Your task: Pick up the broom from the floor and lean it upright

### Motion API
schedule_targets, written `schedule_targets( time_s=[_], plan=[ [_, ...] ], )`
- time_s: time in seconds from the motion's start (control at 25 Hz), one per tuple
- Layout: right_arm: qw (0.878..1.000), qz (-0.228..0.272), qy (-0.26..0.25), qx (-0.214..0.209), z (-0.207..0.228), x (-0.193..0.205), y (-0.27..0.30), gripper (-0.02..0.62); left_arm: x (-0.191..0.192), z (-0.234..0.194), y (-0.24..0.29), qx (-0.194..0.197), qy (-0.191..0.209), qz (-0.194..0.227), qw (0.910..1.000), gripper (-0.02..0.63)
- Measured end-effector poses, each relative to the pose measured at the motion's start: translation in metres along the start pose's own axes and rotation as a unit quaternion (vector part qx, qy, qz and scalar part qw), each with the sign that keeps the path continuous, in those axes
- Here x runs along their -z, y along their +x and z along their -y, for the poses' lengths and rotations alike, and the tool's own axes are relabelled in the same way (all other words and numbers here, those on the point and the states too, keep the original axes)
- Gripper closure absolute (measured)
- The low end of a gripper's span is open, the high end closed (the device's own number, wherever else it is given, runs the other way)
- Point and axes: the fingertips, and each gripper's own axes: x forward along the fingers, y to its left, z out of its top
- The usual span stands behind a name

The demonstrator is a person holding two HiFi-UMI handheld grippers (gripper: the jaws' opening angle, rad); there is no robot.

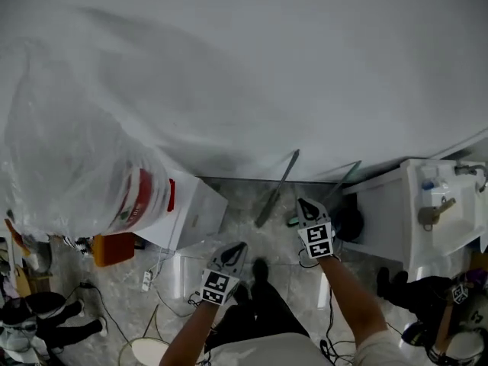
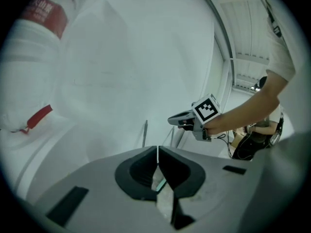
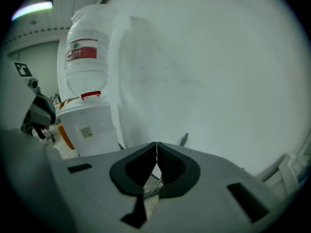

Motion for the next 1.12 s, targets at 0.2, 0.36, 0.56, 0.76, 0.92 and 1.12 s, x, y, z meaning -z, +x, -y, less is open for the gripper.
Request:
schedule_targets(
  time_s=[0.2,0.36,0.56,0.76,0.92,1.12],
  plan=[
    [1.0,0.018,-0.018,-0.001,-0.047,-0.028,-0.071,0.594,-0.013,0.014,-0.052,0.004,0.014,0.031,0.9994,0.594],
    [0.999,0.022,-0.027,-0.01,-0.084,-0.037,-0.124,0.594,-0.025,0.032,-0.094,0.024,0.015,0.028,0.9992,0.594],
    [0.999,0.031,-0.024,-0.003,-0.111,-0.05,-0.189,0.595,-0.043,0.053,-0.135,0.049,0.028,0.043,0.9975,0.594],
    [0.999,0.047,0.019,0.005,-0.131,-0.063,-0.259,0.595,-0.064,0.079,-0.181,0.07,0.038,0.066,0.9946,0.594],
    [0.997,0.068,0.033,0.013,-0.149,-0.062,-0.312,0.595,-0.069,0.1,-0.215,0.071,0.046,0.098,0.9916,0.594],
    [0.995,0.089,0.027,0.025,-0.151,-0.063,-0.358,0.595,-0.077,0.121,-0.242,0.075,0.042,0.113,0.9898,0.594]
  ],
)
